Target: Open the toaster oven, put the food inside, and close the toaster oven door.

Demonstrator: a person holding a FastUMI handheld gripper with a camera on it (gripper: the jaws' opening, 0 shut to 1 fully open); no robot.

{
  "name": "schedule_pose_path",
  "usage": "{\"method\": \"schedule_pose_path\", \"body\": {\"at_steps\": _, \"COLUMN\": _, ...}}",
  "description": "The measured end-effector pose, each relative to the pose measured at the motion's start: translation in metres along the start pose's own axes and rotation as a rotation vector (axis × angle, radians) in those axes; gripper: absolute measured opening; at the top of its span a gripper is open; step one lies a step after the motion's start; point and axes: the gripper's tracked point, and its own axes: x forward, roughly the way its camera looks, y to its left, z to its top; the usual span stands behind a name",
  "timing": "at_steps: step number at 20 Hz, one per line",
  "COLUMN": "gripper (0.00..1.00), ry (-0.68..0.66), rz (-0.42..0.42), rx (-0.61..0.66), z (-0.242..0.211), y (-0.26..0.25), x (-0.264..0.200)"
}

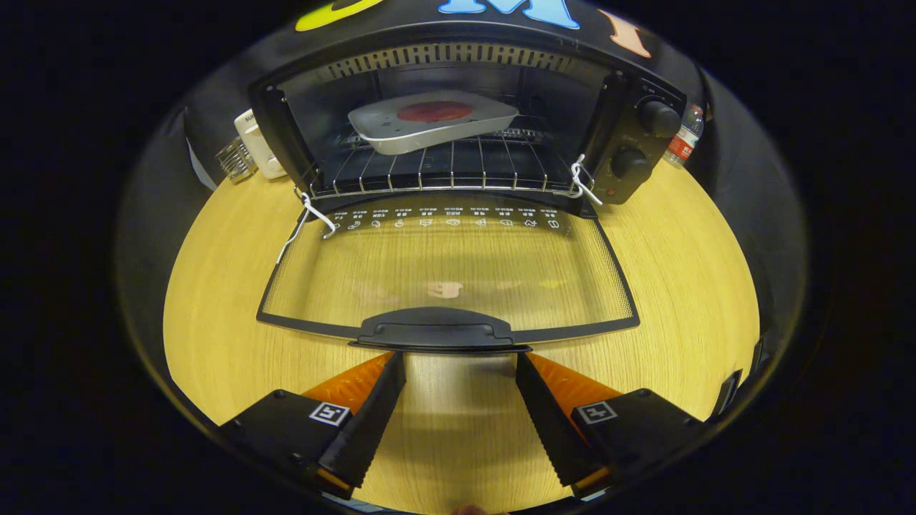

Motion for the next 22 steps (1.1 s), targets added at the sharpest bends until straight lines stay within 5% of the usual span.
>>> {"method": "schedule_pose_path", "body": {"at_steps": 12, "gripper": 0.99, "ry": -0.091, "rz": 0.05, "rx": -0.019, "z": 0.014, "y": -0.001, "x": -0.035}}
{"method": "schedule_pose_path", "body": {"at_steps": 22, "gripper": 0.99, "ry": -0.428, "rz": 0.057, "rx": -0.053, "z": 0.09, "y": -0.01, "x": -0.113}}
